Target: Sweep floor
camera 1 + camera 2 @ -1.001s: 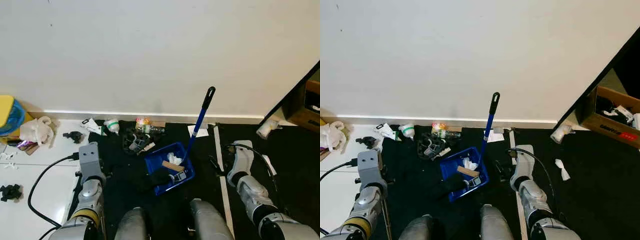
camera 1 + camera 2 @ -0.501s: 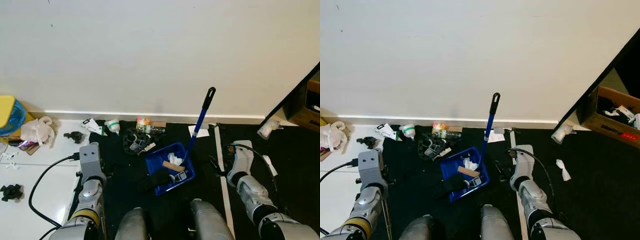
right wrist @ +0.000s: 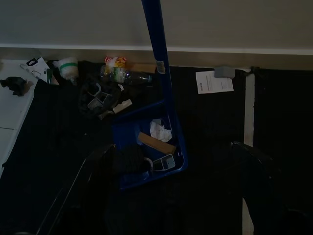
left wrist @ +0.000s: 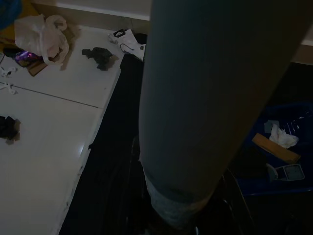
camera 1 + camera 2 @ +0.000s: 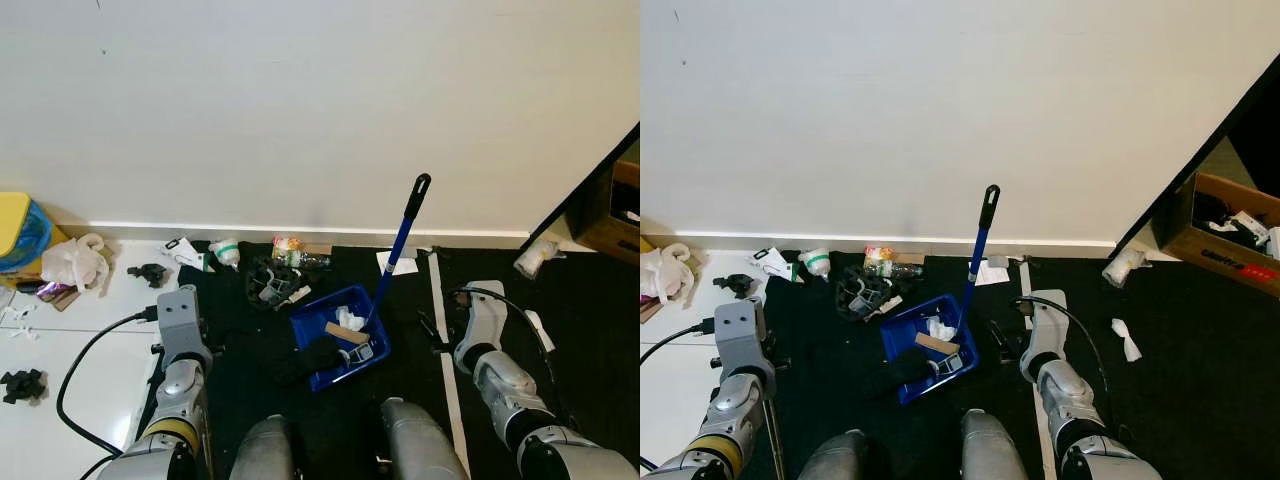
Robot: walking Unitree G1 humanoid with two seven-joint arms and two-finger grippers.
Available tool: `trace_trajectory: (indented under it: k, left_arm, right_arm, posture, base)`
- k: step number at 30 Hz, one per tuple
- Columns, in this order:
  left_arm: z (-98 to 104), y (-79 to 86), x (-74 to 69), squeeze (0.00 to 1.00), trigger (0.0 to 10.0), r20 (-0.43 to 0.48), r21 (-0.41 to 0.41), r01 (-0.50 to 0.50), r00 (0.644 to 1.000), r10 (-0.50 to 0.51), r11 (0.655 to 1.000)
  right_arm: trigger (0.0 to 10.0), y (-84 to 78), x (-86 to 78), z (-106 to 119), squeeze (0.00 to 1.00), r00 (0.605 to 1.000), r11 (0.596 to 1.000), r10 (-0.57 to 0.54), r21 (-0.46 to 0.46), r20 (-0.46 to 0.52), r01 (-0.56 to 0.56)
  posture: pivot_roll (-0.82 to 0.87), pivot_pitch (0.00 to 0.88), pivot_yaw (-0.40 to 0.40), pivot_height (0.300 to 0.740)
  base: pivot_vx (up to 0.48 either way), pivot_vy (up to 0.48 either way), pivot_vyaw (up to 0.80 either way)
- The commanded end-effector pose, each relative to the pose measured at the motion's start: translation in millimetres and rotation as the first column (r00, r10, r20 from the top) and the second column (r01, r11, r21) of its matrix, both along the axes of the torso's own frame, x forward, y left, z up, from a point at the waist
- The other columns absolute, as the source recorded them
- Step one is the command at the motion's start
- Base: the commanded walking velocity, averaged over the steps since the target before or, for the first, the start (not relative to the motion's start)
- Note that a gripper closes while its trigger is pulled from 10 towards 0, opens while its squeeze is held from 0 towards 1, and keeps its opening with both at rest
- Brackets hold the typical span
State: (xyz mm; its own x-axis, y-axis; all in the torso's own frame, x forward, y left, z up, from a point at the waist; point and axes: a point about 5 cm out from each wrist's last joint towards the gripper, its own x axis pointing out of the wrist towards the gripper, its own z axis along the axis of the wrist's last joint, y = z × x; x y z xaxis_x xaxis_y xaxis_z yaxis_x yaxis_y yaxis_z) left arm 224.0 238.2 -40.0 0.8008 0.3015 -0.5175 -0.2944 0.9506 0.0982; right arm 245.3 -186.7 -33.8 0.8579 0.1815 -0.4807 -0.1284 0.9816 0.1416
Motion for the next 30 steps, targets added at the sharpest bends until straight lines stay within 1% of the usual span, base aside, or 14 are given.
trace_trajectory:
  k: [1, 17, 21, 30]
  left_arm:
    - [-11.2, -7.7, -11.5, 0.00, 10.0, -0.047, -0.065, -0.030, 0.999, 0.027, 0.997]
    - [-11.0, -7.9, -11.2, 0.00, 10.0, -0.044, -0.066, -0.031, 0.999, 0.029, 0.997]
    - [-11.1, -7.5, -11.5, 0.00, 10.0, -0.045, -0.066, -0.031, 0.999, 0.028, 0.997]
    - [-11.2, -6.9, -12.0, 0.00, 10.0, -0.046, -0.063, -0.034, 0.998, 0.032, 0.997]
  right_arm:
    - [10.0, -3.8, -3.3, -2.7, 0.00, 1.000, 1.000, -0.013, 0.000, -0.023, 0.013]
    - [10.0, -5.6, -3.2, -2.5, 0.00, 0.999, 1.000, -0.026, 0.000, -0.022, 0.026]
    - [10.0, -4.6, -3.2, -2.4, 0.00, 1.000, 1.000, -0.009, -0.008, -0.021, 0.009]
    - [10.0, -3.7, -3.6, -3.0, 0.00, 1.000, 1.000, -0.008, 0.000, -0.026, 0.008]
  posture:
    - [0.00, 0.074, -0.040, 0.740]
    - [0.00, 0.083, -0.036, 0.740]
    - [0.01, 0.088, -0.035, 0.740]
    - [0.01, 0.089, -0.038, 0.740]
  base:
    - [0.000, 0.000, 0.00]
    - [0.000, 0.000, 0.00]
    - [0.000, 0.000, 0.00]
    - [0.000, 0.000, 0.00]
